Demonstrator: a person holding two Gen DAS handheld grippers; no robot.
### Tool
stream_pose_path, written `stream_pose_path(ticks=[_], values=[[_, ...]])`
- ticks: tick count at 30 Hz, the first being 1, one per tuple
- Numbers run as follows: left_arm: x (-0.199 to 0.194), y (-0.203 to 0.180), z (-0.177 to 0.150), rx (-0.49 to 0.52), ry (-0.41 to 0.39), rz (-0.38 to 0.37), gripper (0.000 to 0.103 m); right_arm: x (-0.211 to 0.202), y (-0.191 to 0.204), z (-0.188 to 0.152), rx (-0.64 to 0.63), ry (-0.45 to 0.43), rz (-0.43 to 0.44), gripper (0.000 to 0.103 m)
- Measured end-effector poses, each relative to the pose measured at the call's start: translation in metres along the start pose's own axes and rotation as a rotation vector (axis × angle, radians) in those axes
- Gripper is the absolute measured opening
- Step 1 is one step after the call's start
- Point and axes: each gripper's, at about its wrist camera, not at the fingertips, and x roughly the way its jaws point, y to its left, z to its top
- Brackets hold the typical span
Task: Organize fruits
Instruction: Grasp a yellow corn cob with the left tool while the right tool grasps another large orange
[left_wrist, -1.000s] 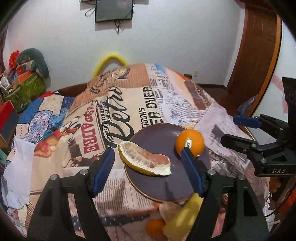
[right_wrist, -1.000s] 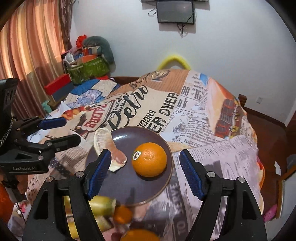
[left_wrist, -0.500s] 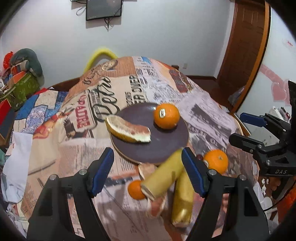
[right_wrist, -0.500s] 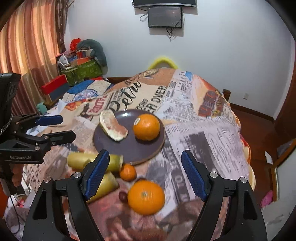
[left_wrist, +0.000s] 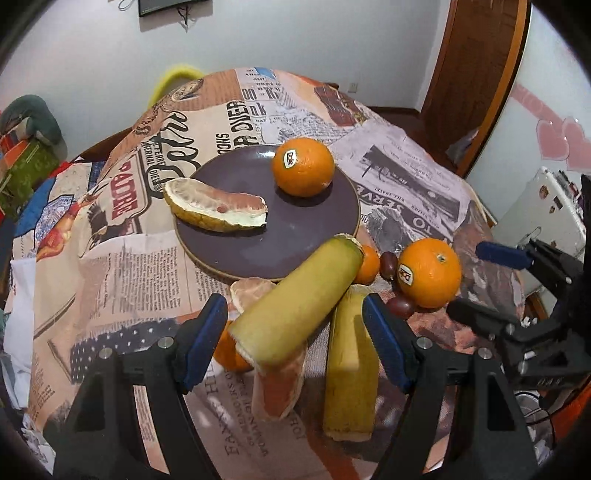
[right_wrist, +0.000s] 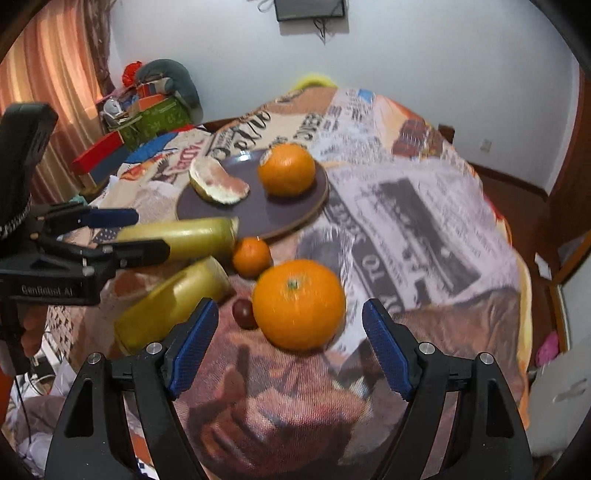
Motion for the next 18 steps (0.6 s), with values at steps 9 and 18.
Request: stream_pose_path(ticks=[9, 18], values=[[0.026, -0.005, 0.016, 0.068, 0.01, 0.032, 0.075, 0.019, -0.008, -0.002, 0.026, 0.033, -0.011, 0.078], [0.041, -0.015, 0.018, 0.154, 0.023, -0.058, 0.06, 0.026, -0.017, -0.003, 0.089, 0.034, 0.059, 0.07]])
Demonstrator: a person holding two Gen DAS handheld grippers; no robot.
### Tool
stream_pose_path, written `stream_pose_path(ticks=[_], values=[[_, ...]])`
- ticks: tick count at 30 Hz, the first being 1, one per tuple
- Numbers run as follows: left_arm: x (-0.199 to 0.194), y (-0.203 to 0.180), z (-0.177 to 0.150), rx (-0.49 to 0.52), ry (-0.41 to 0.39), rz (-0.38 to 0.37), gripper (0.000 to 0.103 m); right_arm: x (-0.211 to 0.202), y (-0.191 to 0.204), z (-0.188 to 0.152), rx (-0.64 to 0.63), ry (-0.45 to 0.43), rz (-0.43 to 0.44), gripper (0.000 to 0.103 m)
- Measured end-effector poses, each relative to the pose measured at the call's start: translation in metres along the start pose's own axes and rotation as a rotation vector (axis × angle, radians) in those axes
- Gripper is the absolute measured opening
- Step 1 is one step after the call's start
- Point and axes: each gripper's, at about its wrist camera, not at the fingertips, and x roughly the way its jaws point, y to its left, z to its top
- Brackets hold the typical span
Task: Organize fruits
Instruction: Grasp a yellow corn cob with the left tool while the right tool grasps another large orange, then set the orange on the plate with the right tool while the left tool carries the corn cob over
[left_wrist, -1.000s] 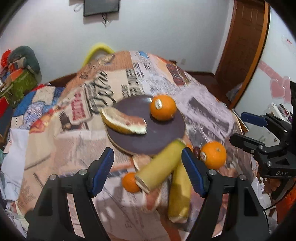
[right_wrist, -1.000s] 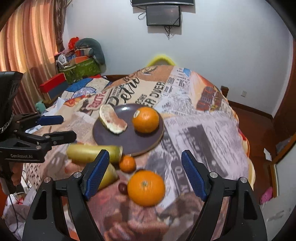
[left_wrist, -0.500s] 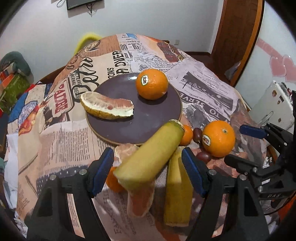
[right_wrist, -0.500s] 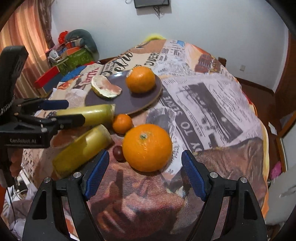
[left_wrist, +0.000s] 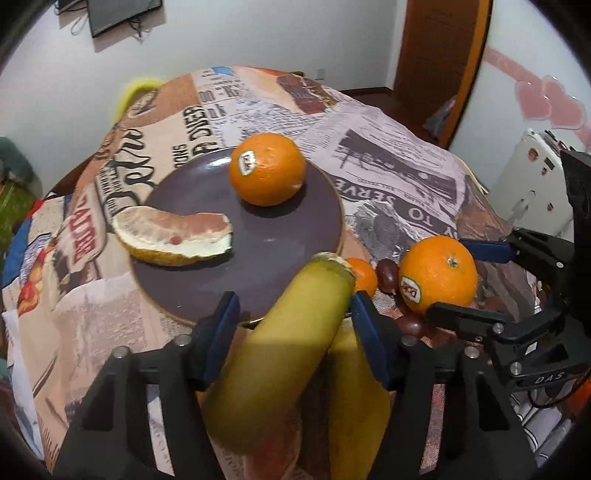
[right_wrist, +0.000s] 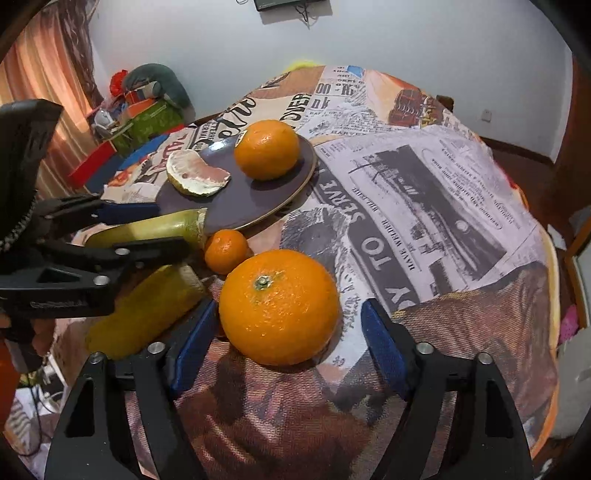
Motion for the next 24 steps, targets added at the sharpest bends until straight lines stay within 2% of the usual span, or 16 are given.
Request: stream_pose_path(ticks=[1, 5, 9, 14, 24], values=[[0.002, -0.001, 0.001, 0.005, 0.001, -0.003, 0.059, 0.0, 0.001, -0.001, -0.002, 0.007, 0.018, 0.063], [0.006, -0.005, 0.003, 0.027, -0.009, 0.017, 0.051, 0.0, 0.002, -0.001, -0.002, 0.004, 0.027, 0.063], [0.005, -0.005, 0.004, 0.048, -0.017, 0.055, 0.038, -0.001, -0.001, 0.001, 0.01, 0.003, 0.038, 0.062], [-0.007, 0.006, 0.003, 0.009, -0.039, 0.039, 0.036, -0.006, 0.0, 0.008, 0.012, -0.017, 0.033, 0.061], [-0.062, 0.025, -0.001, -0.11, -0.153, 0.023, 0.036, -0.028, 0.006, 0.024, 0.012, -0.094, 0.032, 0.061]])
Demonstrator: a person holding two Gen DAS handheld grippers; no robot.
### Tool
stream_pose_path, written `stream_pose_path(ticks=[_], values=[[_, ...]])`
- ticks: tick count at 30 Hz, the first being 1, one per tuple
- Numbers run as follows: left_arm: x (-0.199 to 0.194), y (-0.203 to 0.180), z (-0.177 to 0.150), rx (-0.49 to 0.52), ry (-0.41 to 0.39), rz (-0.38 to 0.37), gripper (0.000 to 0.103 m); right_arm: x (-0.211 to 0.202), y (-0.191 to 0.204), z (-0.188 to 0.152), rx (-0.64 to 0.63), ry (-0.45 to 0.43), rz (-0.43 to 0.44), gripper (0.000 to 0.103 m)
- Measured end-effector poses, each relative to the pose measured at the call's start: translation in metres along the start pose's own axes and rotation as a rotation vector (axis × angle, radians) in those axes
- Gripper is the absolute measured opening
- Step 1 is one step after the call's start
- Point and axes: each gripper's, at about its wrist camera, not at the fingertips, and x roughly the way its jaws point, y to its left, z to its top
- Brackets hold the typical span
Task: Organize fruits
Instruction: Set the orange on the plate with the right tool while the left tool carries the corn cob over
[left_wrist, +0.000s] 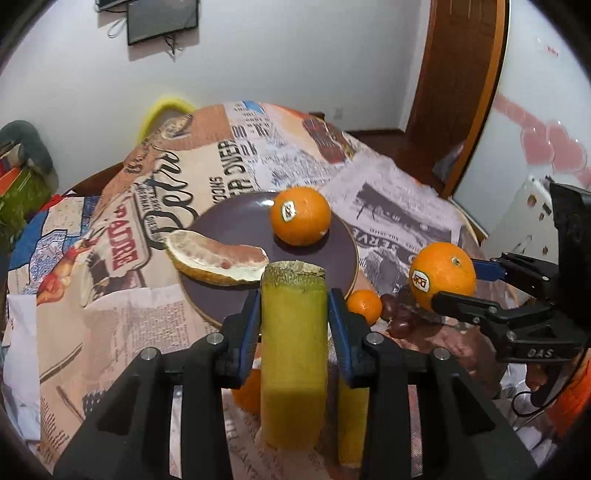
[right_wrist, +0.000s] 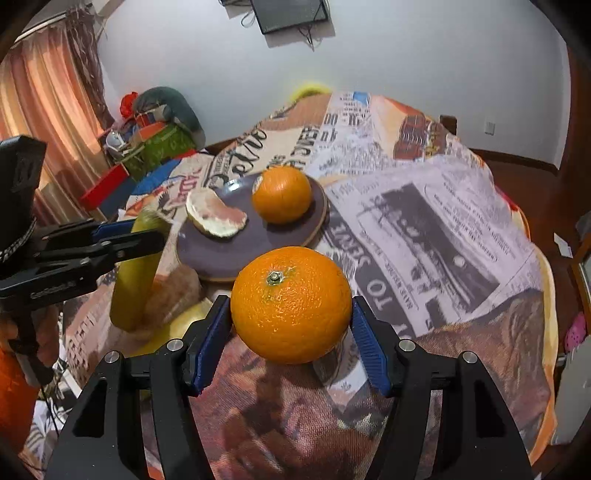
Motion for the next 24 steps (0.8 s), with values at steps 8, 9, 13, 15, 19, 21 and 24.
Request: stream_pose_path(ticks=[8, 9, 13, 15, 19, 21, 24], values=[[-0.036, 0.007, 0.003, -0.034, -0.077, 0.017, 0.036, -0.008, 0.008, 0.013, -0.016, -0.039, -0.003, 0.061], [-0.04, 0.009, 0.004, -0.04, -0.09, 0.017, 0.036, -0.008, 0.009, 0.015, -0.018, -0.044, -0.004, 0.061], [-0.048, 0.014, 0.008, -0.056, -0.121, 0.024, 0.036, -0.01, 0.013, 0.021, -0.028, -0.06, -0.004, 0.061], [-0.049, 0.018, 0.011, -0.072, -0.131, 0.019, 0.036, -0.008, 0.014, 0.025, -0.032, -0.065, -0.004, 0.061], [-0.045, 0.022, 0.016, -0.09, -0.143, 0.017, 0.036, -0.004, 0.014, 0.031, -0.038, -0.072, -0.002, 0.061], [-0.041, 0.024, 0.019, -0.096, -0.146, 0.014, 0.036, -0.001, 0.015, 0.034, -0.038, -0.072, 0.001, 0.061], [-0.034, 0.026, 0.023, -0.107, -0.145, 0.006, 0.036, 0.007, 0.015, 0.038, -0.039, -0.067, 0.005, 0.061]])
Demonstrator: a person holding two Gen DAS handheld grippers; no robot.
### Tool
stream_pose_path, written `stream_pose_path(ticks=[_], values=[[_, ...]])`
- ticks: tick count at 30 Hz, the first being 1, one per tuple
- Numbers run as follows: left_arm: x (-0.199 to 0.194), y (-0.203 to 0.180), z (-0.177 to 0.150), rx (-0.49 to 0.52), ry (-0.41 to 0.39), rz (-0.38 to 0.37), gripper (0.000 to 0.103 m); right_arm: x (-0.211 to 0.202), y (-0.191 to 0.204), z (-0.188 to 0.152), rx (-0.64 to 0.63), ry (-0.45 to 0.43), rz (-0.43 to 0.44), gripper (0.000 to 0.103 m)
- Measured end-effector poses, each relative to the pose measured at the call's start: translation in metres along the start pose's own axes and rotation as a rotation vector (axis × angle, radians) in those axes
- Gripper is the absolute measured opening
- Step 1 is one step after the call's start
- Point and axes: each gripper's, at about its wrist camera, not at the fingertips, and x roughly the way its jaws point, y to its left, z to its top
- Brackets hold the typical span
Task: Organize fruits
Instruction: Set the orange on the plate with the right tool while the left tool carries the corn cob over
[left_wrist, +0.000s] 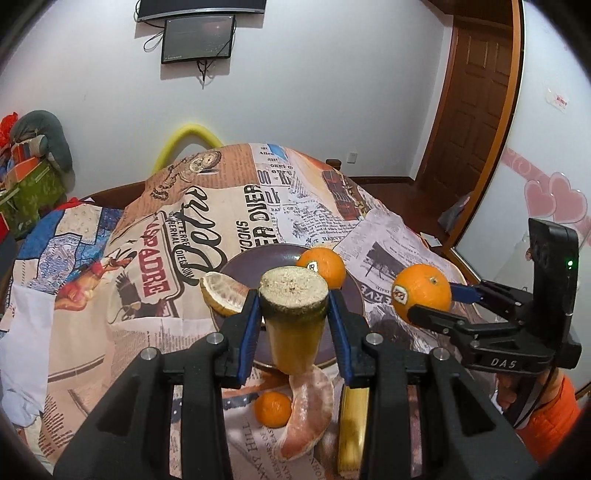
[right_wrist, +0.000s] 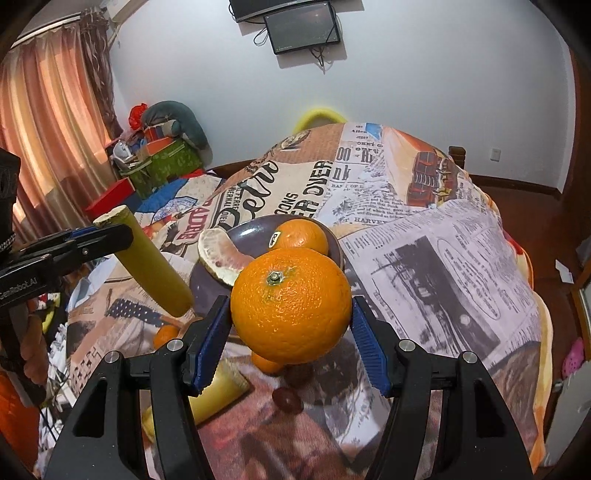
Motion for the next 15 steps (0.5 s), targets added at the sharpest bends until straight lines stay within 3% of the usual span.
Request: stream_pose_path(ticks=[15], values=[[0.052, -0.003, 0.005, -0.03, 0.07, -0.077, 0.036, 0.044, -0.007, 0.001, -0.001, 0.065, 0.021, 0.061]])
